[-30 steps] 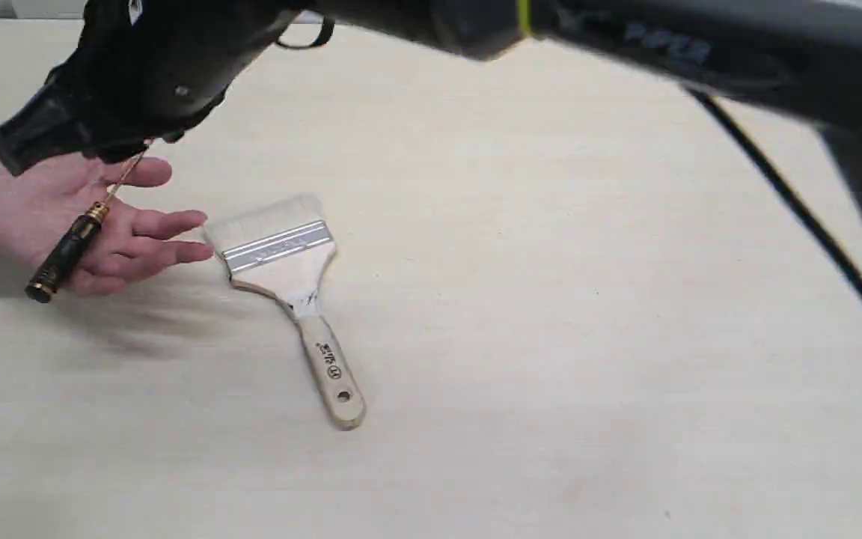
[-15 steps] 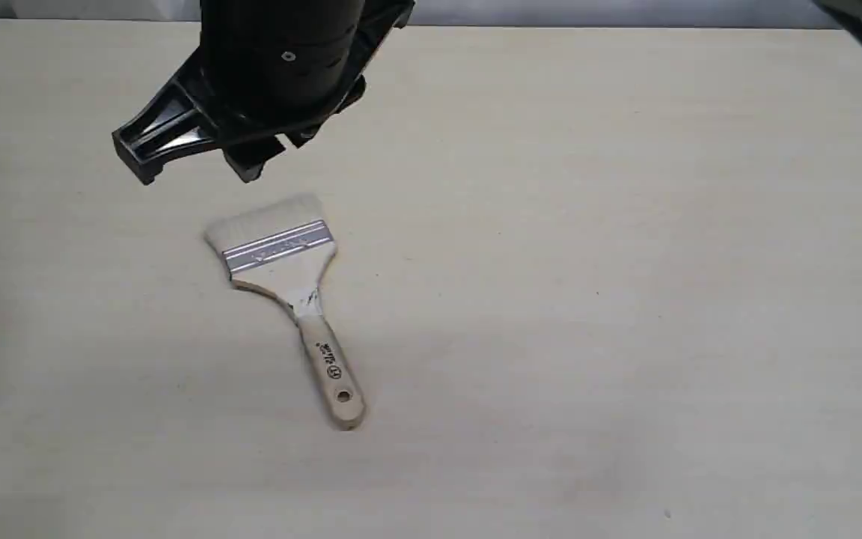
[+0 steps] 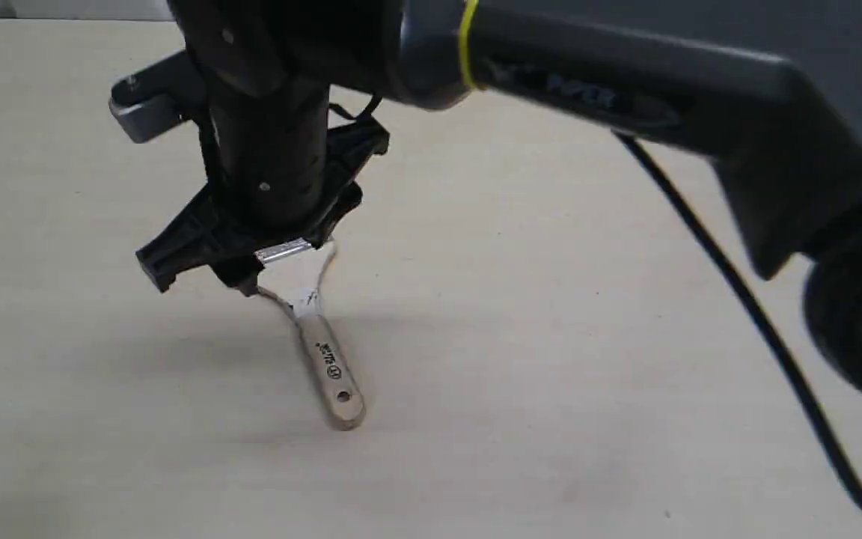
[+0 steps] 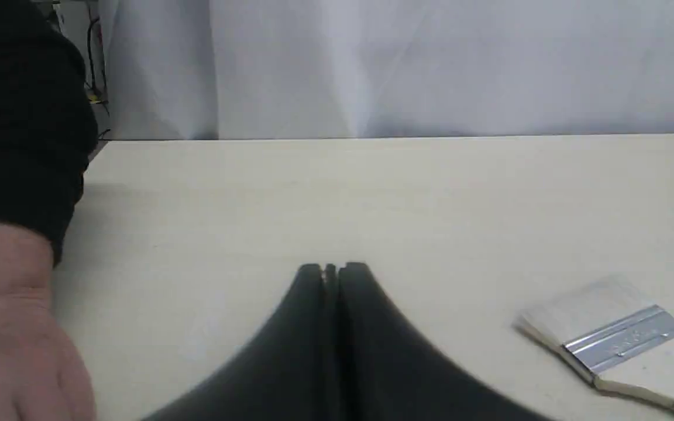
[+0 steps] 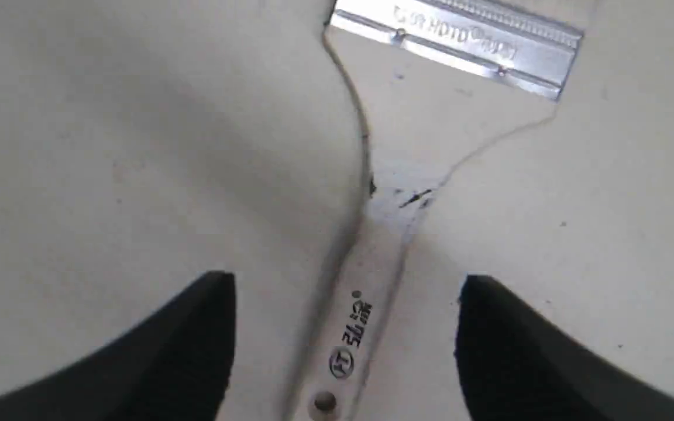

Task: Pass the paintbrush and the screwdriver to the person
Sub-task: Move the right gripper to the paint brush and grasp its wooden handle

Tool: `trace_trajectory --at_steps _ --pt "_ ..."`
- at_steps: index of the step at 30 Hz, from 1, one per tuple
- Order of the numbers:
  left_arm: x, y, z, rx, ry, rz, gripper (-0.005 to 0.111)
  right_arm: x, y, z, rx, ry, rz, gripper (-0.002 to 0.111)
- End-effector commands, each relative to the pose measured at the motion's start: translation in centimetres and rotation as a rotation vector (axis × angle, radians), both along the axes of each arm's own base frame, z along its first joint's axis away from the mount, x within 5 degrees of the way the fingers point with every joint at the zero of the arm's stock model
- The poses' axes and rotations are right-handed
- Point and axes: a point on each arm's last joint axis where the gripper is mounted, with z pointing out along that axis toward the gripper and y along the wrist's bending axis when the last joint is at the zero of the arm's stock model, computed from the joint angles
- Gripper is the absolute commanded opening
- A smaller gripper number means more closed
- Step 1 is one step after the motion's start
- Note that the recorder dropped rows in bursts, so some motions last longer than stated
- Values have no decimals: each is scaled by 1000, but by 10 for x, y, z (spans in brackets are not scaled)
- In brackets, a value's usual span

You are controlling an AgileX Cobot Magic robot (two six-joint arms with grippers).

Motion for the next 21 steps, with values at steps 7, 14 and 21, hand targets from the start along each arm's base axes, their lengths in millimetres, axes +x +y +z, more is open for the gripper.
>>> trace_trajectory --at_steps 7,14,21 --pt "0 -1 0 -6 -5 -9 0 12 8 -65 -65 19 -43 59" --pt "0 -1 0 -2 -8 -9 0 19 3 -80 -135 -34 -99 59" --pt "0 -1 0 -2 -7 -8 0 21 7 -81 -98 -52 -94 59"
